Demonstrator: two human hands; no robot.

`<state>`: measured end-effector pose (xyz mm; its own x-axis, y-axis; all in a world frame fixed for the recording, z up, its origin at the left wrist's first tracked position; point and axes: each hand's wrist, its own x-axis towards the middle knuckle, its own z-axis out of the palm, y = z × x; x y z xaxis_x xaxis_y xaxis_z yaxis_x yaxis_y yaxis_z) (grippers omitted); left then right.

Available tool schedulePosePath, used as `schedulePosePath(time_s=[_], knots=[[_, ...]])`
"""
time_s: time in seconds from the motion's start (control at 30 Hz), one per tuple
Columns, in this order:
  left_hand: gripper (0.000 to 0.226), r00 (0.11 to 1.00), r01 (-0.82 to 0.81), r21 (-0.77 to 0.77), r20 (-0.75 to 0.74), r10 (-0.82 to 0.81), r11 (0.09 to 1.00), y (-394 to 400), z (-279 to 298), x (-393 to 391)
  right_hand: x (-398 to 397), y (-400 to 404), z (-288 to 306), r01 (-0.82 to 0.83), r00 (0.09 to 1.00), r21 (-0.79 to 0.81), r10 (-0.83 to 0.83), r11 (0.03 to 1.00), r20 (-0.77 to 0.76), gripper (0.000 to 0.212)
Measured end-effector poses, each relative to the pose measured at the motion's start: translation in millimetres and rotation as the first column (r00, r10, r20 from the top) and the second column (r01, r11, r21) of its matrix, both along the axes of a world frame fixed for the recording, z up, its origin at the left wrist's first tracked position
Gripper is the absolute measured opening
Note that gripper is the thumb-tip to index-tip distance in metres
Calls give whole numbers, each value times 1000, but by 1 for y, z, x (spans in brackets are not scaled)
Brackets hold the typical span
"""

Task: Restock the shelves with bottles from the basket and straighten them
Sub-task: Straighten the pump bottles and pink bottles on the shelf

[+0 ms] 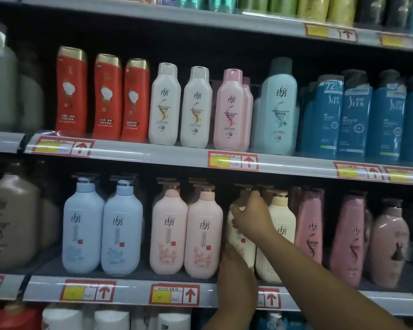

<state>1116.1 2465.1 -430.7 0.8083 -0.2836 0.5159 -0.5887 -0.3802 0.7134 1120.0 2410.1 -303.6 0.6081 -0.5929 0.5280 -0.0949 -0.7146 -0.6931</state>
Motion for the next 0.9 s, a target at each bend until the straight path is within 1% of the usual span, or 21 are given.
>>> schedulePosePath(time_s=[0.1, 0.17, 0.23, 0.3, 0.43, 0.57, 0.7, 0.8, 0.9], knots=[[81, 998, -62, 73, 7, 61, 995, 4, 5, 0, 5, -3, 6, -5, 1000, 118, 8, 993, -28, 33], [84, 998, -58, 115, -28, 61, 992, 6, 6, 0, 6, -3, 9, -15, 999, 191, 23, 981, -37, 26], [84, 997, -42, 131, -56, 50, 990, 9, 9, 0, 5, -2, 12, -23, 999, 230, 31, 973, -30, 17], [82, 997, -38, 146, -57, 47, 989, 11, 11, -1, 5, -2, 13, -33, 999, 251, 38, 967, -15, 12], [77, 996, -33, 160, -79, 46, 987, 18, 15, -7, 2, -2, 14, -29, 999, 239, 33, 971, -10, 13], [67, 995, -24, 139, -92, 37, 990, 27, 17, -14, -1, -3, 13, 2, 1000, 157, 2, 988, -30, 21], [60, 995, -4, 91, -100, 13, 996, 33, 18, -19, -7, -4, 15, 15, 998, 72, -10, 997, -59, 20], [62, 991, 37, 86, -133, -26, 996, 36, 23, -20, -14, 0, 23, -13, 997, 79, 20, 997, -77, 20], [55, 982, 76, 92, -178, -59, 993, 40, 31, -23, -18, 3, 30, -18, 995, 102, 28, 995, -99, 22]])
